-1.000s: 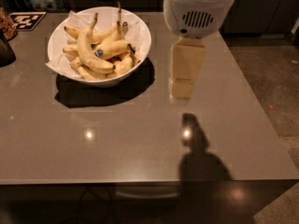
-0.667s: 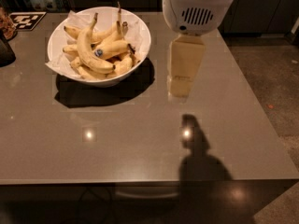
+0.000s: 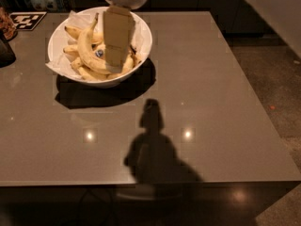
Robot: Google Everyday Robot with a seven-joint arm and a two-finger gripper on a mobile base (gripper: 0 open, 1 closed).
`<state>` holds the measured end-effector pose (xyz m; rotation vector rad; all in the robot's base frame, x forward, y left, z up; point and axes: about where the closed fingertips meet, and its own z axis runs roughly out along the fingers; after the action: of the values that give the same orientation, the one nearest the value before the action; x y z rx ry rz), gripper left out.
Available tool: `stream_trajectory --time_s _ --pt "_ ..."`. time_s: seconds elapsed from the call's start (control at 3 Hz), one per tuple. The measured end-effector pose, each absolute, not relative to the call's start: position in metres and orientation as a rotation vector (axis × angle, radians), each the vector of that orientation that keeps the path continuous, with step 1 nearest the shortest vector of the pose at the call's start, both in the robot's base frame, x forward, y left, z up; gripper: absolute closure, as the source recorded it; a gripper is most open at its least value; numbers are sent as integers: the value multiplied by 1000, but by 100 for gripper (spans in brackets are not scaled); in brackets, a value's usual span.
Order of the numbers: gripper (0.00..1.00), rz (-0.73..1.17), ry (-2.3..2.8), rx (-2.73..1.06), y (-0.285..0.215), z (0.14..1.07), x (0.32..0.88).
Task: Pick banana from white bowl
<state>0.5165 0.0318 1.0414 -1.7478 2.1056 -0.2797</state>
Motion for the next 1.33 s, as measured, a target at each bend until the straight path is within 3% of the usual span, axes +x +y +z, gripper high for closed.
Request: stream_trajectory --time_s 0.33,1.0,1.33 --pt "0 -275 2073 -1730 38 1049 518" --pt "1 -215 2131 -1747 96 1026 530" --pt "8 -170 2151 -1788 123 1008 537"
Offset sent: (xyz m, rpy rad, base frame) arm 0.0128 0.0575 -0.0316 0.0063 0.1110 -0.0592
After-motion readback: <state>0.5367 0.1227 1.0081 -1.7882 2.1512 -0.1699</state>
